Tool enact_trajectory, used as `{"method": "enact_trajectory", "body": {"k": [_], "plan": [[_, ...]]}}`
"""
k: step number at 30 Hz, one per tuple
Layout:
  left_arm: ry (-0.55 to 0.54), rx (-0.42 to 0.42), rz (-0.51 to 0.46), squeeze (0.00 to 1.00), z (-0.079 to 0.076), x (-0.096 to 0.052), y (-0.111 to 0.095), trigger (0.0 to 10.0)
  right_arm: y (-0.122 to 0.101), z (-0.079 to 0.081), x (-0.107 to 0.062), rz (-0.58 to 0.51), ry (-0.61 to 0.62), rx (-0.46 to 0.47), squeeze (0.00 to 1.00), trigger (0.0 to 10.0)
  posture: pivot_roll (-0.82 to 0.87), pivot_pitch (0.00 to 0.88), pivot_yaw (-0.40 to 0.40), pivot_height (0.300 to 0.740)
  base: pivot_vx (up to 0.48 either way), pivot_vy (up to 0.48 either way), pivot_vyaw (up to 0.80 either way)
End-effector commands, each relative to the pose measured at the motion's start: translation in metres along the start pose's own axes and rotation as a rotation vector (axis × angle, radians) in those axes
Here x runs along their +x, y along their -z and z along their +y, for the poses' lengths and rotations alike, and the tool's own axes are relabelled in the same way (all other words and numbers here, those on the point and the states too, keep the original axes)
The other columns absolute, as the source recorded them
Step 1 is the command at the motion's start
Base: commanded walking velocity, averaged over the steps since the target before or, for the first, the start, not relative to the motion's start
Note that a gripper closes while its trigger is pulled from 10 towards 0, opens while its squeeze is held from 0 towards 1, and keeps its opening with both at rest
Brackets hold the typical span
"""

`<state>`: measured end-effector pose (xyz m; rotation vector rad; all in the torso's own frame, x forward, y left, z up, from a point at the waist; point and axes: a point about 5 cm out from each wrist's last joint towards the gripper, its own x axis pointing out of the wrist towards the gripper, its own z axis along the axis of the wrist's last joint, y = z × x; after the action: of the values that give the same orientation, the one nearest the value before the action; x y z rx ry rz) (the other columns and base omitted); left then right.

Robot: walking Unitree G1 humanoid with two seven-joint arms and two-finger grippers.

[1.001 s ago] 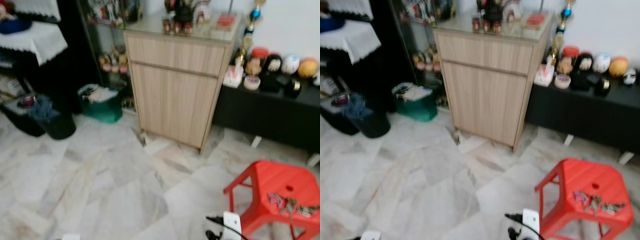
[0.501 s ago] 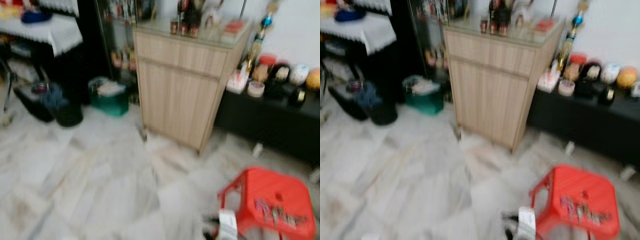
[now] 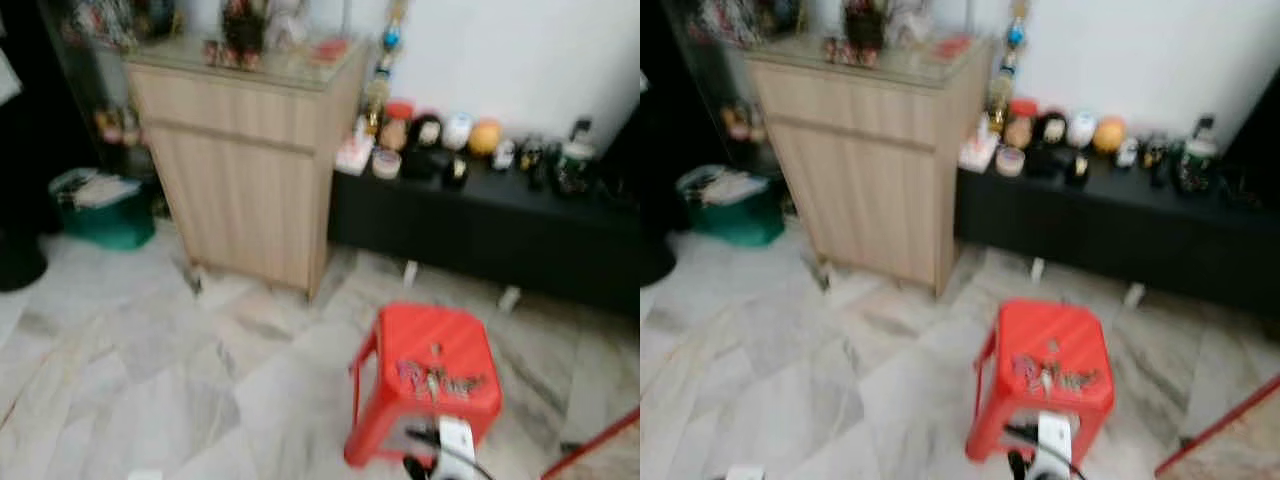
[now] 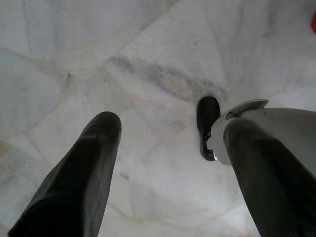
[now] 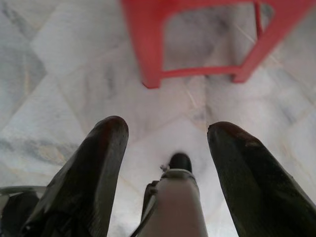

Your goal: Hang keys on a hook

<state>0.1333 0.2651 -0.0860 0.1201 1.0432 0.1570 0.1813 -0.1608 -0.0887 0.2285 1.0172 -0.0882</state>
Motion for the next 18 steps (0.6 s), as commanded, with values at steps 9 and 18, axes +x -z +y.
{"method": "enact_trajectory", "body": {"k": [9,18], "plan": [[-0.002,-0.073,-0.006,0.00,-0.001,-0.002,0.010,10.0,0.002,-0.006,-0.001,-0.028,0.029,0.052,0.00,10.0,0.06,0.000,0.001,0.740,0.000,-0.060,0.00],[-0.064,-0.142,-0.431,0.00,0.006,-0.004,-0.064,10.0,-0.072,-0.024,-0.007,-0.363,0.066,0.029,0.00,10.0,0.07,0.000,-0.026,0.740,0.000,0.000,0.00]]}}
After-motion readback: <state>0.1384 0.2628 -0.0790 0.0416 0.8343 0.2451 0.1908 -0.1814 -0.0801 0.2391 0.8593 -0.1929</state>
